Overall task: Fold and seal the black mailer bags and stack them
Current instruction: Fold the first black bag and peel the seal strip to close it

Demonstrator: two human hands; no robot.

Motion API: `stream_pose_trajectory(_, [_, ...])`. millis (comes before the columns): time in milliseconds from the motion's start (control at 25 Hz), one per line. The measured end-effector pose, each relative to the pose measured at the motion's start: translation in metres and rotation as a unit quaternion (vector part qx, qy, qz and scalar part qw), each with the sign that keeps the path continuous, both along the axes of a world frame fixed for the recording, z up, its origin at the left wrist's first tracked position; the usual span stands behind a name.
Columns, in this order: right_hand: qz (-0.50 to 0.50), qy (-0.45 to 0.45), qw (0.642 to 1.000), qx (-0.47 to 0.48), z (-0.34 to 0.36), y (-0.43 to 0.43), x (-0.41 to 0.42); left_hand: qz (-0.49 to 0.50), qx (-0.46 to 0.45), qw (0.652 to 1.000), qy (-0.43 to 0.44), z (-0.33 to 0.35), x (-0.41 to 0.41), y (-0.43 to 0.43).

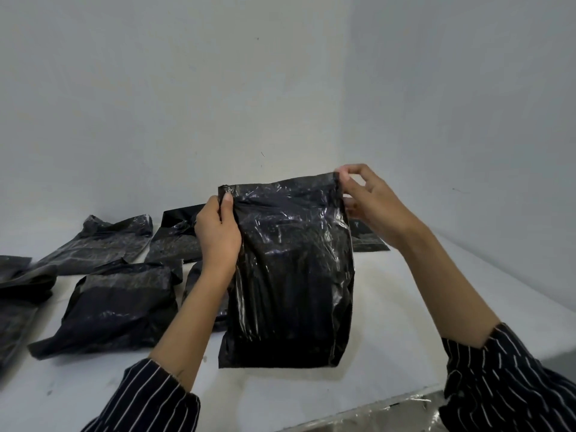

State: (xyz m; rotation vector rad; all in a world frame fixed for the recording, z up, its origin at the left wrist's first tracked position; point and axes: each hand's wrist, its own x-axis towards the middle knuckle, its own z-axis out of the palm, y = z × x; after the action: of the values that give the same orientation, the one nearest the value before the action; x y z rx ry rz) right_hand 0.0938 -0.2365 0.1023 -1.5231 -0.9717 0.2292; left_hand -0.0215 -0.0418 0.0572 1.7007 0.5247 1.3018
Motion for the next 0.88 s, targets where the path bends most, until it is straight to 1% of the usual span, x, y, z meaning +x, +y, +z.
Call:
stream_pose_trajectory(120, [0.026, 0.069, 0.997, -0.026, -0.015, -0.002, -0.005, 0.001, -0.056, 0.998, -0.017, 0.001, 0.003, 0.005])
stream_pose_trajectory(240, [0.04, 0.091, 0.995, -0.033, -0.032, 0.003, -0.009, 0.014, -0.065, 0.997, -0.03, 0.004, 0.009, 0.004])
stream_pose_trajectory(320, [-0.001, 0.092, 0.996, 0.008, -0.038, 0.01, -0.008, -0.007, -0.098, 0.995, -0.022, 0.005, 0.012, 0.001])
stream_pose_trajectory(400, [-0.052, 0.105, 0.991, 0.059, -0.042, 0.013, -0.004, -0.074, -0.16, 0.984, 0.016, 0.003, 0.012, -0.001])
stream_pose_trajectory(480, [-0.088, 0.127, 0.984, 0.088, -0.046, 0.014, 0.001, -0.145, -0.218, 0.96, 0.104, -0.006, 0.011, 0.002])
stream_pose_trajectory(560, [-0.124, 0.144, 0.977, 0.093, -0.05, 0.016, 0.003, -0.23, -0.273, 0.916, 0.182, -0.017, 0.007, 0.0])
stream_pose_trajectory(600, [-0.136, 0.15, 0.975, 0.091, -0.051, 0.018, 0.003, -0.269, -0.289, 0.896, 0.205, -0.023, 0.007, -0.002])
stream_pose_trajectory(640, [-0.143, 0.154, 0.974, 0.083, -0.051, 0.019, 0.002, -0.292, -0.3, 0.883, 0.215, -0.028, 0.008, -0.003])
stream_pose_trajectory(680, [-0.141, 0.157, 0.975, 0.07, -0.05, 0.02, 0.0, -0.302, -0.309, 0.877, 0.21, -0.032, 0.01, -0.004])
stream_pose_trajectory(800, [-0.116, 0.163, 0.979, 0.039, -0.046, 0.015, -0.008, -0.301, -0.349, 0.873, 0.16, -0.035, 0.008, -0.002])
stream_pose_trajectory(880, [-0.111, 0.136, 0.982, 0.065, -0.047, 0.007, -0.016, -0.298, -0.367, 0.871, 0.136, -0.04, 0.005, 0.006])
